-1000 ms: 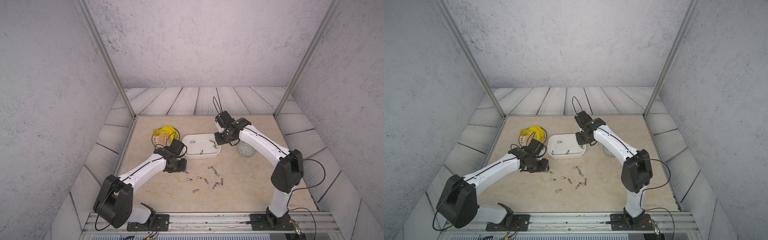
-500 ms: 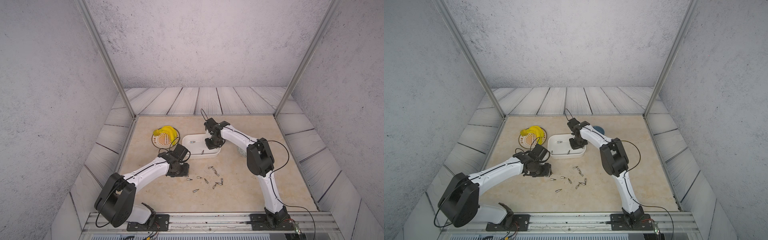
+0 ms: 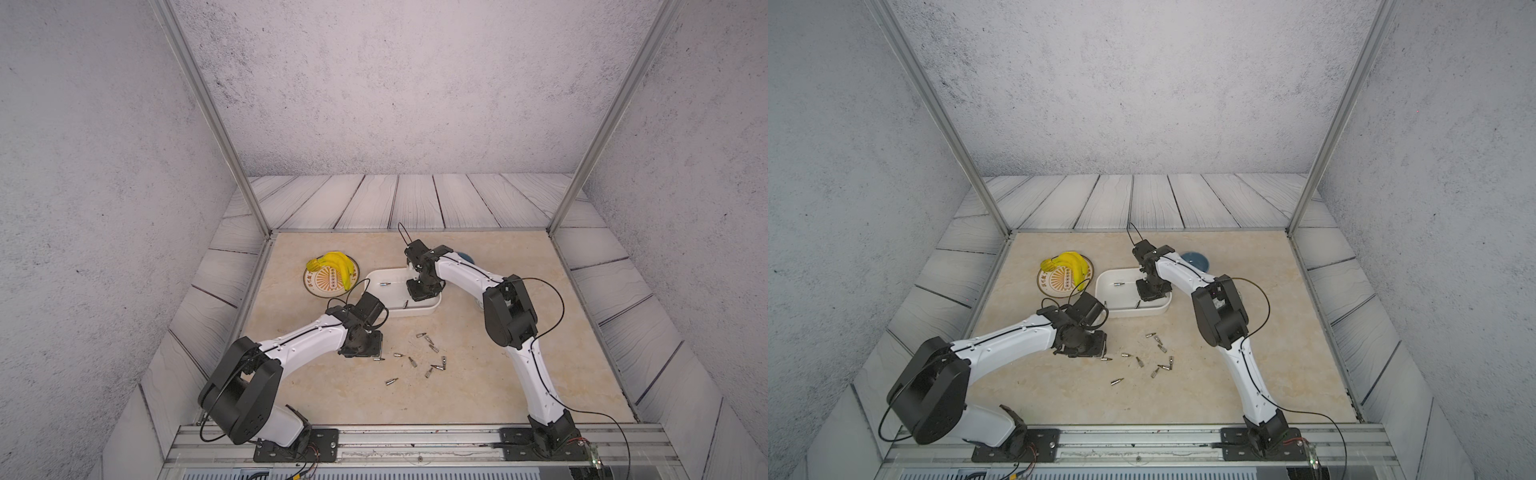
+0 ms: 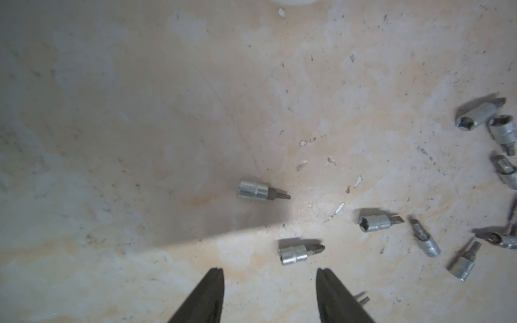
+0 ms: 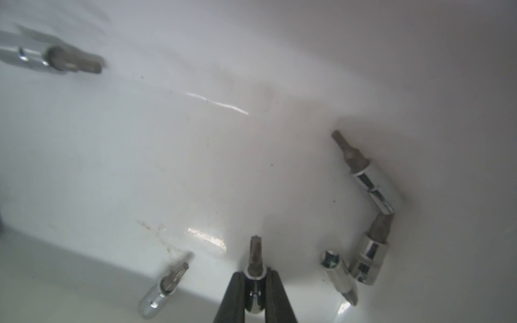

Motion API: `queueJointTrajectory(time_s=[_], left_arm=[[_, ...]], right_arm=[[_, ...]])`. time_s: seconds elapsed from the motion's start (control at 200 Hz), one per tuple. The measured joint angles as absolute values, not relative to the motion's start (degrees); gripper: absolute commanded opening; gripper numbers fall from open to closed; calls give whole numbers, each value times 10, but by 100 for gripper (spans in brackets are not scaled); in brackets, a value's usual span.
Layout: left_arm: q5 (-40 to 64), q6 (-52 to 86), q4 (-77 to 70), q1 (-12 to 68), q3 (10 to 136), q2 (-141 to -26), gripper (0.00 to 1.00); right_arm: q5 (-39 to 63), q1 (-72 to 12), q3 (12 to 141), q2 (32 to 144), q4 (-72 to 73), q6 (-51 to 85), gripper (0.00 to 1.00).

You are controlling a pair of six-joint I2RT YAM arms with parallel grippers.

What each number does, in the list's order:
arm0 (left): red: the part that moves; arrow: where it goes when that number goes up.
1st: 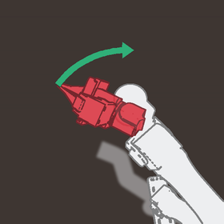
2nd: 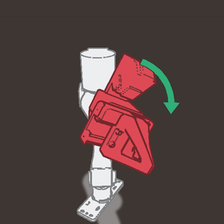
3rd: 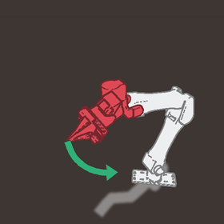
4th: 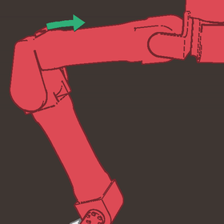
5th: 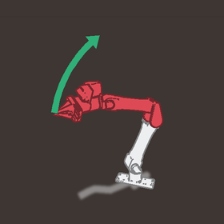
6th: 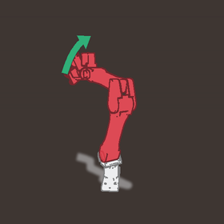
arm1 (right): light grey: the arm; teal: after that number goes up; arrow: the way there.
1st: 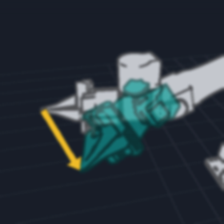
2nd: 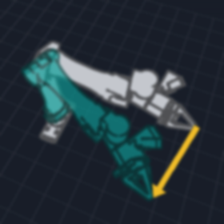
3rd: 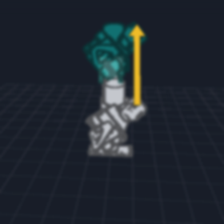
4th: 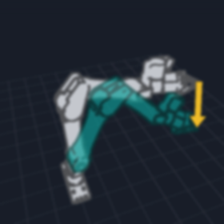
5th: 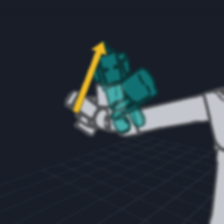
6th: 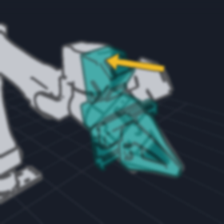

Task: Put the bit on the desktop into the storage box
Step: Place the screwdriver bit in the storage box.

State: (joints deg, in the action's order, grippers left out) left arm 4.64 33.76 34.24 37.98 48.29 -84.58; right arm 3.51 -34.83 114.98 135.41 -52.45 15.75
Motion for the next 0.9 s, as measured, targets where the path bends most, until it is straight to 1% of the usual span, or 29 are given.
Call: queueJointTrajectory(time_s=[0.14,0.305,0.471,0.701,0.896], left_arm=[[40,339,341,386,486,-864,58],[39,339,340,400,491,-875,58],[38,338,340,411,491,-875,58],[26,338,348,416,491,-875,58],[23,336,353,420,491,-875,58]], right_arm=[[35,-348,1152,1355,-525,155,19],[34,-349,1163,1359,-528,150,25],[34,-349,1174,1359,-530,149,34],[28,-349,1183,1346,-535,147,36],[22,-349,1184,1293,-545,146,37]])
